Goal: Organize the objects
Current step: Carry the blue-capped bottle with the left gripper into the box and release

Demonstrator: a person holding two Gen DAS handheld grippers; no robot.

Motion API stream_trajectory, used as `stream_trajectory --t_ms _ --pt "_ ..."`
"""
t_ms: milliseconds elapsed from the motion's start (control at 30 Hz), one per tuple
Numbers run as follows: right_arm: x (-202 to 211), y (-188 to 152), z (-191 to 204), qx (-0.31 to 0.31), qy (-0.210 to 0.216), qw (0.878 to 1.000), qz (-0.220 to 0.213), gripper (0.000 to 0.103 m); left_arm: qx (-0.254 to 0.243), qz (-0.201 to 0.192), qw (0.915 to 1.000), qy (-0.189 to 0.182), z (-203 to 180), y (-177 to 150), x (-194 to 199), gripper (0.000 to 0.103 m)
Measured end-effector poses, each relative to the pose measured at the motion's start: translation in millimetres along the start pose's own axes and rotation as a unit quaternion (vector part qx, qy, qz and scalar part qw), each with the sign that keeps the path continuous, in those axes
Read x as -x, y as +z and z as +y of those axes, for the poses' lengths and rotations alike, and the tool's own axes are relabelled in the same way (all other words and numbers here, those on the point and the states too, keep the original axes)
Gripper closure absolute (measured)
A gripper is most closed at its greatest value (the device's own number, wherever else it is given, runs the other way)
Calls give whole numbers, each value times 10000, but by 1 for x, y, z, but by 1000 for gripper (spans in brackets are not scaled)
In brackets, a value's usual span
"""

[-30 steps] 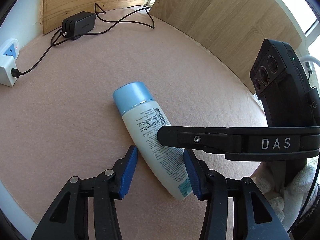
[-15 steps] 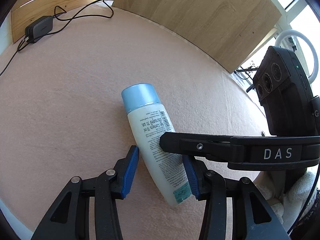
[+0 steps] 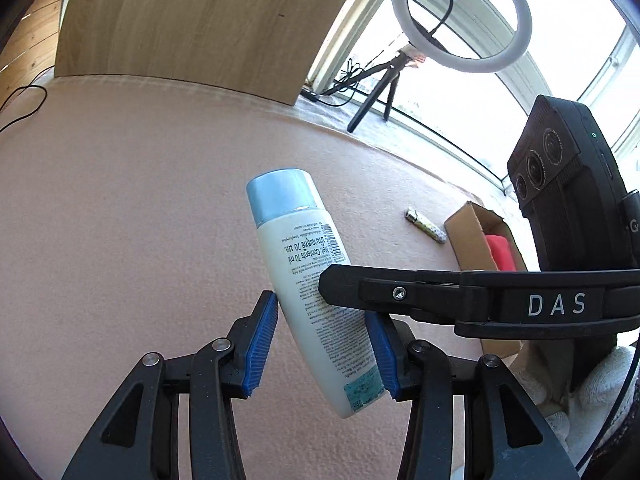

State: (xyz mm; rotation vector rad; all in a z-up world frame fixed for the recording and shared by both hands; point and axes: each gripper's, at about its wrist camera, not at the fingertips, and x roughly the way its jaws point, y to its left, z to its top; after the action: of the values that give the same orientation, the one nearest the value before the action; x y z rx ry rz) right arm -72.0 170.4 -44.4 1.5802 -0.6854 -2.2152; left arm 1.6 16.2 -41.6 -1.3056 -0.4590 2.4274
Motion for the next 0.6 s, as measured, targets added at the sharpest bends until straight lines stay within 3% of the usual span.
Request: stream_trajectory --t_ms 333,600 --pt "119 -44 -113 -807 -424 9929 -761 73 -925 340 9926 -711 -162 -5 -60 54" --pt "174 -76 -184 -1345 -645 9823 -1137 73 -1409 676 9818 -1084 -255 -19 -108 54"
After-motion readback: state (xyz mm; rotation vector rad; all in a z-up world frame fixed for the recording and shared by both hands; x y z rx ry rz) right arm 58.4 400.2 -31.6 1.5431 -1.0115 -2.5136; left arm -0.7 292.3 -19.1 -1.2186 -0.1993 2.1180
